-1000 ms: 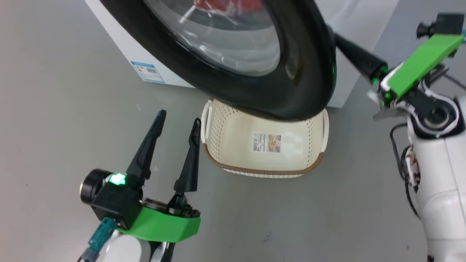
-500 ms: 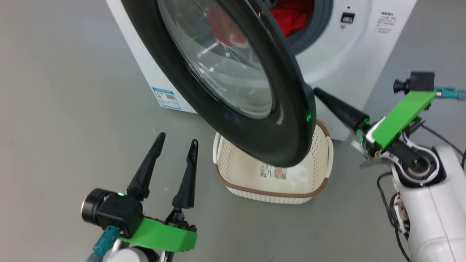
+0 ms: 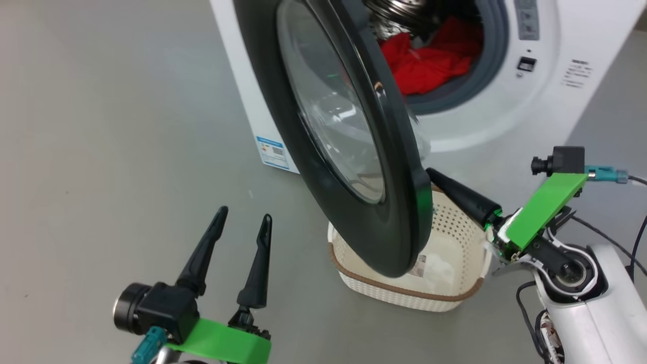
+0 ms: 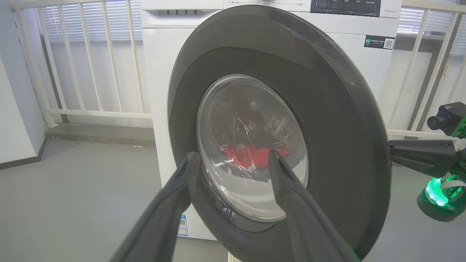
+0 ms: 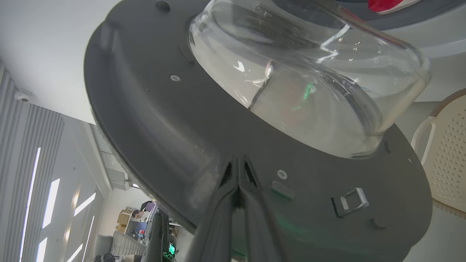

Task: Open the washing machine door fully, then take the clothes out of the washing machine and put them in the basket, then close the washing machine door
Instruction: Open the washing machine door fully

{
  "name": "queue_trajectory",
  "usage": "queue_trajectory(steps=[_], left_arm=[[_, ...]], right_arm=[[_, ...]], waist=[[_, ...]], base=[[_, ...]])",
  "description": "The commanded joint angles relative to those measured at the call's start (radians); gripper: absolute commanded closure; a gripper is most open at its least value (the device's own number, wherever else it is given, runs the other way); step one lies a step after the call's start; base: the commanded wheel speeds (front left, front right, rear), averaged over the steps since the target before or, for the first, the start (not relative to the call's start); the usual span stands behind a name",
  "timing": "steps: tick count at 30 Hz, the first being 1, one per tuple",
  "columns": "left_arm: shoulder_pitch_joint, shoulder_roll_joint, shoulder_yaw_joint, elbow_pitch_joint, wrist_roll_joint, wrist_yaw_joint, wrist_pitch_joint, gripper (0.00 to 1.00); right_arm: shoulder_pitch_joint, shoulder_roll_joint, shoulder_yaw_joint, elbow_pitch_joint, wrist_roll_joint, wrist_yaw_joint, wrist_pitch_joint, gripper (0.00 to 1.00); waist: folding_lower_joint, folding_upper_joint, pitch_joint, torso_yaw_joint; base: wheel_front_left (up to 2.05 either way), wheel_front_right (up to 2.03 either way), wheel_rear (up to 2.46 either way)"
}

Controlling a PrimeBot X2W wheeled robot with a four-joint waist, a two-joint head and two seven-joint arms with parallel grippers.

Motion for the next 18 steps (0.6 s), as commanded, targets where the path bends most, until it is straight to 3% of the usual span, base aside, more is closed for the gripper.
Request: queue_trajectory(steps=[1,8,18], left_arm=[[-0.009,0.02,0.034,-0.03,-0.006,0.011,0.0,0.0],[-0.003,0.021,0.031,-0.032,-0.01,0.019,0.002,0.0],[0.022,0.032,0.05,-0.062,-0.016,0.044,-0.002,0.0]], right_arm=[[-0.003,0.014,0.034,-0.039,0.012,0.008,0.001,1.0],[0.035,0.014,0.059,-0.062,0.022,0.008,0.003,1.0],[0.035,0.014,0.121,-0.062,0.042,0.008,0.006,1.0]], waist=[[0.0,0.0,-0.019,0.036],[0.0,0.0,-0.041,0.088],[0.0,0.0,-0.035,0.095]], base=[[0.0,0.0,0.0],[0.0,0.0,0.0],[0.0,0.0,0.0]])
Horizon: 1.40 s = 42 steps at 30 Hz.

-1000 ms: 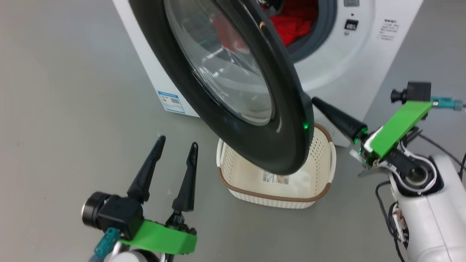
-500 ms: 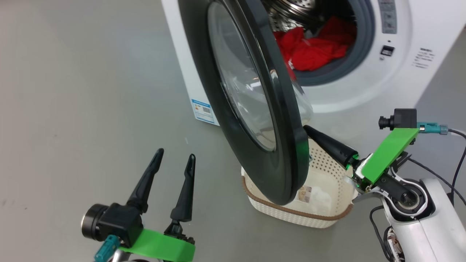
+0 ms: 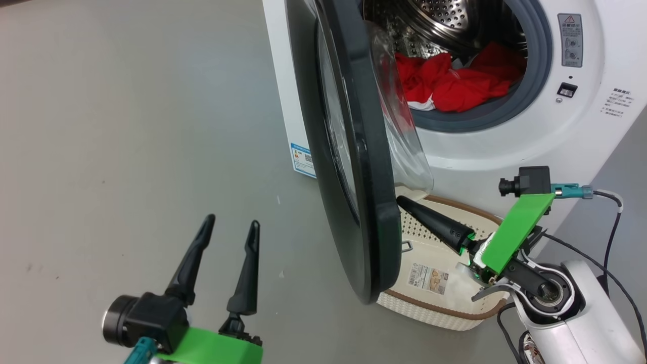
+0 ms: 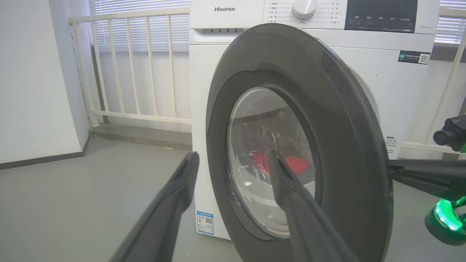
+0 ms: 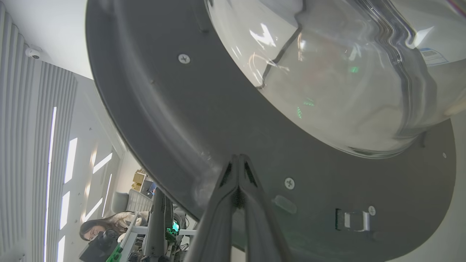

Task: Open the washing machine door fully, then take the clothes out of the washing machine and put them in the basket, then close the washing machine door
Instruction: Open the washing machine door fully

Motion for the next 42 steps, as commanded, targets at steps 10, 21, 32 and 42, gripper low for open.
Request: queue_trajectory(steps=[10,21,32,42], left_arm=[[0.001,0.019,0.057,-0.06,-0.012,0.03,-0.012,0.0],[0.029,0.024,0.078,-0.093,-0.019,0.057,-0.023,0.0],[0.038,0.028,0.08,-0.102,-0.025,0.067,-0.026,0.0],[0.04,0.025,0.075,-0.097,-0.039,0.07,-0.024,0.0]], right_arm=[[-0.066,0.01,0.098,0.003,0.038,0.008,0.003,1.0],[-0.131,0.01,0.189,0.042,0.082,0.008,-0.009,1.0],[-0.173,0.01,0.269,0.067,0.127,0.008,-0.033,1.0],[-0.184,0.01,0.312,0.078,0.153,0.008,-0.045,1.0]], waist=[[0.0,-0.0001,0.033,0.012],[0.0,-0.0001,0.053,0.02],[0.0,-0.0001,0.053,0.02],[0.0,-0.0001,0.053,0.019]], base=[[0.0,0.0,0.0],[0.0,0.0,0.0],[-0.02,-0.02,-0.02],[0.0,0.0,0.0]])
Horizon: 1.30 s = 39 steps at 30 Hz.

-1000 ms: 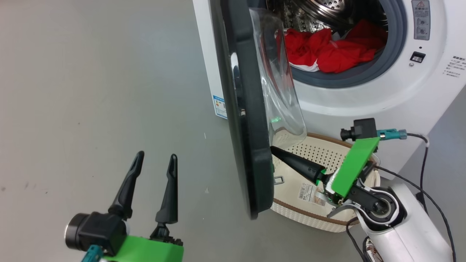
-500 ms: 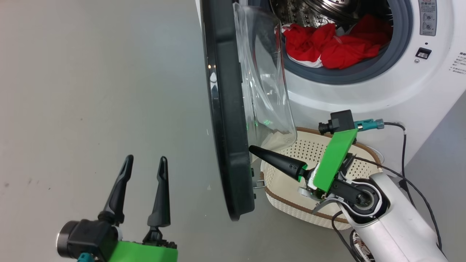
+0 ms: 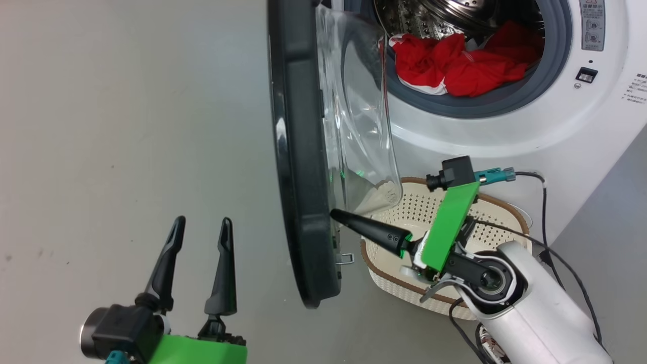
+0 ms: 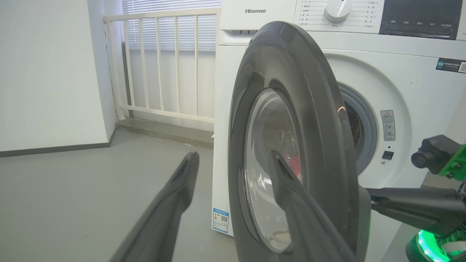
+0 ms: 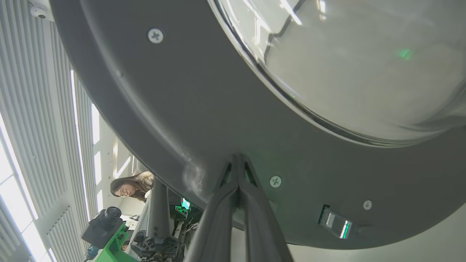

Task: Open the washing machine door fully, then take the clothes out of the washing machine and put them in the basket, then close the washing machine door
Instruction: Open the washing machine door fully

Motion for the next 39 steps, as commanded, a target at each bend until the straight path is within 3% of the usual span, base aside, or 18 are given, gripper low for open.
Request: queue_trajectory(steps=[1,10,15,16,17,18,19,20,28,39], left_arm=[[-0.004,0.015,0.031,-0.023,-0.005,0.007,-0.006,0.0],[-0.01,0.016,0.025,-0.007,-0.017,0.003,-0.005,0.0],[-0.006,0.015,0.023,0.002,-0.025,0.001,-0.007,0.0],[-0.006,0.015,0.022,0.003,-0.026,0.001,-0.008,0.0],[-0.005,0.015,0.022,0.005,-0.027,0.001,-0.009,0.0],[-0.005,0.016,0.022,0.007,-0.027,0.001,-0.009,0.0],[-0.004,0.016,0.021,0.008,-0.028,0.0,-0.01,0.0],[-0.004,0.016,0.021,0.01,-0.029,0.0,-0.011,0.0],[-0.002,0.011,0.016,0.026,-0.036,-0.005,-0.025,0.0],[-0.01,0.007,0.023,0.043,-0.026,-0.009,-0.041,0.0]], right_arm=[[-0.032,0.023,0.03,-0.025,0.009,0.008,-0.001,1.0],[-0.037,0.023,0.073,-0.016,0.02,0.008,-0.018,1.0],[-0.035,0.004,0.071,-0.034,-0.051,0.008,-0.08,1.0],[-0.034,-0.004,0.07,-0.04,-0.081,0.008,-0.105,0.9],[-0.03,-0.011,0.07,-0.046,-0.112,0.008,-0.13,0.67],[-0.025,-0.018,0.071,-0.05,-0.148,0.008,-0.155,0.56],[-0.021,-0.028,0.075,-0.055,-0.194,0.008,-0.184,0.21],[-0.015,-0.038,0.078,-0.057,-0.244,0.008,-0.215,0.0],[0.07,-0.048,0.043,-0.061,-0.702,0.008,-0.477,0.0],[0.172,0.008,-0.134,-0.084,-1.211,0.008,-0.718,0.0]], waist=[[0.0,-0.0001,0.0,0.0],[0.0,-0.0001,-0.002,-0.001],[0.0,-0.0001,-0.009,-0.003],[0.0,-0.0001,-0.01,-0.003],[0.0,-0.0001,-0.012,-0.004],[0.0,-0.0001,-0.014,-0.004],[0.0,-0.0001,-0.016,-0.004],[0.0,-0.0001,-0.018,-0.005],[0.0,-0.0001,-0.032,-0.009],[0.0,-0.0001,-0.034,-0.01]], base=[[0.0,0.0,0.0],[0.0,0.0,0.0],[0.0,0.0,0.0],[0.0,0.0,0.0],[0.0,0.0,0.0],[0.0,0.0,0.0],[0.0,0.0,0.0],[0.0,0.0,0.0],[0.0,0.0,0.0],[0.0,0.0,0.0]])
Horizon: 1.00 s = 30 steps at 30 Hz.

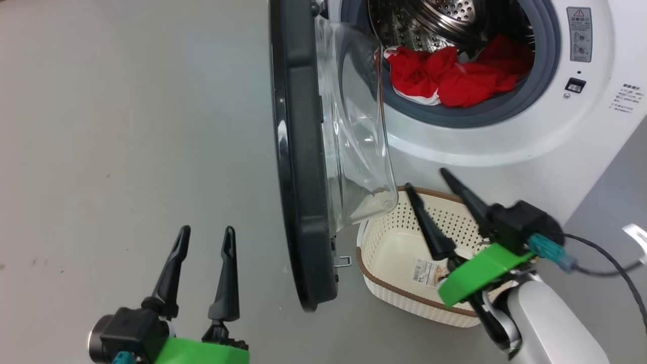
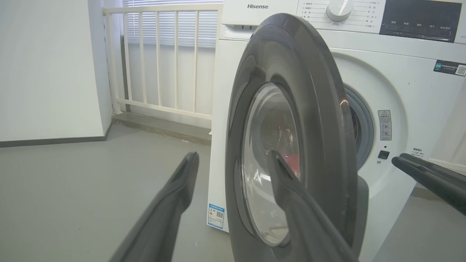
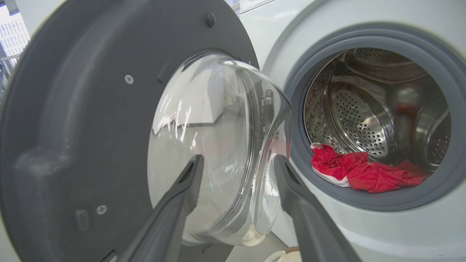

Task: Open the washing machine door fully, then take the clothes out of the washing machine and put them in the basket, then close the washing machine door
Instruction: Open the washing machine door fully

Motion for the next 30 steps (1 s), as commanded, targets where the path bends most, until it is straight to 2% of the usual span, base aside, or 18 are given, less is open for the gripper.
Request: queue_trajectory(steps=[1,4,7,14,29,30], left_arm=[[-0.012,0.008,0.038,-0.021,0.008,-0.005,-0.011,0.0],[-0.014,0.006,0.04,-0.019,0.014,-0.007,-0.014,0.0],[-0.016,0.002,0.043,-0.015,0.02,-0.011,-0.016,0.0],[-0.015,-0.007,0.058,-0.015,0.033,-0.018,-0.017,0.0],[-0.017,-0.029,0.076,0.011,0.053,-0.043,-0.018,0.0],[-0.018,-0.03,0.076,0.01,0.057,-0.045,-0.018,0.04]], right_arm=[[0.003,0.015,0.003,-0.034,-0.027,0.006,-0.019,0.0],[0.03,0.023,-0.058,-0.052,-0.141,0.006,-0.065,0.0],[0.054,0.024,-0.083,-0.074,-0.177,0.006,-0.09,0.0],[0.11,0.025,-0.123,-0.104,-0.179,0.006,-0.11,0.0],[0.145,0.025,-0.116,-0.117,-0.161,0.006,-0.113,0.0],[0.146,0.025,-0.116,-0.117,-0.16,0.006,-0.113,0.0]], waist=[[0.0,0.0,0.001,0.0],[0.0,0.0,0.004,0.001],[0.0,0.0,0.004,0.002],[0.0,0.0,0.0,0.002],[0.0,0.0,-0.002,0.001],[0.0,0.0,-0.002,0.001]], base=[[0.0,0.0,0.0],[0.0,0.0,0.0],[0.0,0.0,0.0],[0.0,0.0,0.0],[0.0,0.0,0.0],[0.0,0.0,0.0]])
